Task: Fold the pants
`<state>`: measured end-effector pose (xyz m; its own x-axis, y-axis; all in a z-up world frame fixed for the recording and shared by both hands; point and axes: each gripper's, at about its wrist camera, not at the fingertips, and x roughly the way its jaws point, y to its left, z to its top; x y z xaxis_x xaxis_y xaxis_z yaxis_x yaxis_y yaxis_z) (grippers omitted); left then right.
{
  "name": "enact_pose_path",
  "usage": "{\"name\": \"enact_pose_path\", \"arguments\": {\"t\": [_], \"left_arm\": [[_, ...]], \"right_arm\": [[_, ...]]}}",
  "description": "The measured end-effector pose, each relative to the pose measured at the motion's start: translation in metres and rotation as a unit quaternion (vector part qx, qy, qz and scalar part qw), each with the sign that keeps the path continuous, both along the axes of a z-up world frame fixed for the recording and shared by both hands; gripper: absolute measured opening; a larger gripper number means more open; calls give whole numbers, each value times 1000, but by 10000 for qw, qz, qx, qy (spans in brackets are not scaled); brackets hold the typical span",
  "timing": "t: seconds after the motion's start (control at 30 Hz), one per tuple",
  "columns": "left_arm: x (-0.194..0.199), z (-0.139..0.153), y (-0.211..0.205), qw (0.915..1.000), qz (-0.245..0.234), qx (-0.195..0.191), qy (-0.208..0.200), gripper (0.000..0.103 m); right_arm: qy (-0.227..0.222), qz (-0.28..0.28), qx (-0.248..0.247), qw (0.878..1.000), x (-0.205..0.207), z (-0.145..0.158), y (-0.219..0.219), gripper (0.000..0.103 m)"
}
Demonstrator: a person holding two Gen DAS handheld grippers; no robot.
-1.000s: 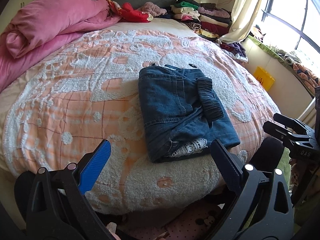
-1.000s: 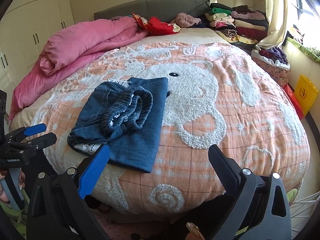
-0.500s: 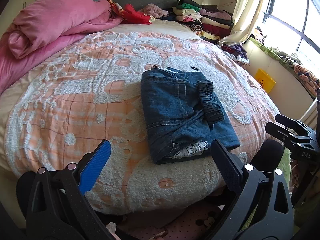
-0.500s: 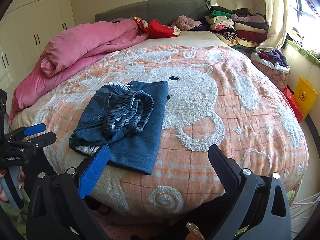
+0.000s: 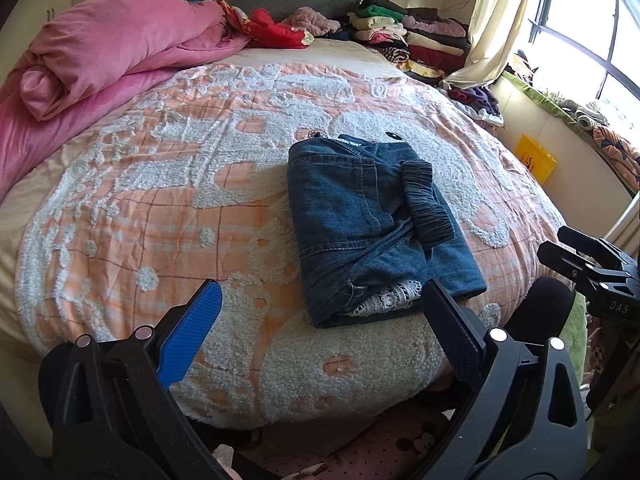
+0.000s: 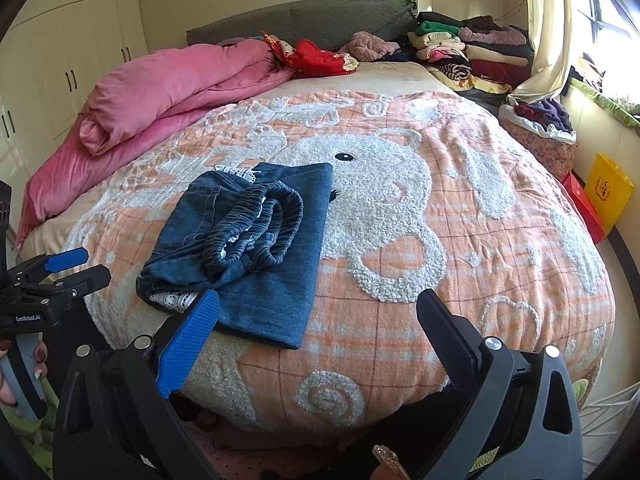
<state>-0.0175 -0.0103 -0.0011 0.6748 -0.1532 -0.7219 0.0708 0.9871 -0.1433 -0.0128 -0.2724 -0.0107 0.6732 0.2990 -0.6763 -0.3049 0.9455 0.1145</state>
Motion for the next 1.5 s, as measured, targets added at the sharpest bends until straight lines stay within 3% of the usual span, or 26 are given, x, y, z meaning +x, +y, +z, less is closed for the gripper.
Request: {"name": "enact_pose_path", "arguments": {"t": [1.5], "left_arm": [[-1, 0, 6, 10000, 24, 24, 29, 93]], "right_arm": [[26, -80, -78, 9999, -1, -2, 0, 98]]}}
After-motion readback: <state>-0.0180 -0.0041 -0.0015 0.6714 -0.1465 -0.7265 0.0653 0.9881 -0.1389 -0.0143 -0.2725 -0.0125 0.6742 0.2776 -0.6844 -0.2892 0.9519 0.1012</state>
